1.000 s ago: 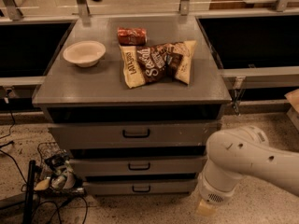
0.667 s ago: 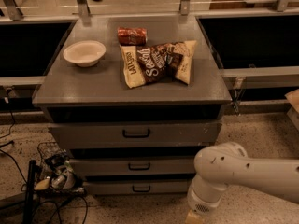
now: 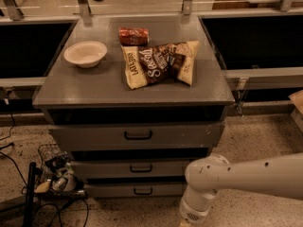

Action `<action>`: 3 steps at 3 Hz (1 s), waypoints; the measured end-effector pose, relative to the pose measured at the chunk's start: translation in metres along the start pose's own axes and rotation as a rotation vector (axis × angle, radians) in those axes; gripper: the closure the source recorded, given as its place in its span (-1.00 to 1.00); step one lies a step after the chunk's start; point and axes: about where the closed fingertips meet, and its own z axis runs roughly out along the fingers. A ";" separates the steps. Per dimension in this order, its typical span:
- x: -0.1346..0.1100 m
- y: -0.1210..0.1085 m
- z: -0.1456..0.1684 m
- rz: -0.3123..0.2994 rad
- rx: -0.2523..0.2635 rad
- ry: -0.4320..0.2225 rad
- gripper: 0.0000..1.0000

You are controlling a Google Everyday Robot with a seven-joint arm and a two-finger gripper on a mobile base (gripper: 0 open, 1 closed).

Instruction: Open bottom drawer

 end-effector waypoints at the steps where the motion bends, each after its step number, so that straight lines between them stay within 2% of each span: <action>1: 0.000 0.000 -0.003 0.000 0.006 0.000 1.00; 2: -0.011 -0.003 0.015 0.053 0.022 -0.062 1.00; 3: -0.031 -0.012 0.011 0.096 0.120 -0.102 1.00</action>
Offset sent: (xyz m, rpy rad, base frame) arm 0.0059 0.0198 -0.0316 0.0727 -0.0345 -0.1730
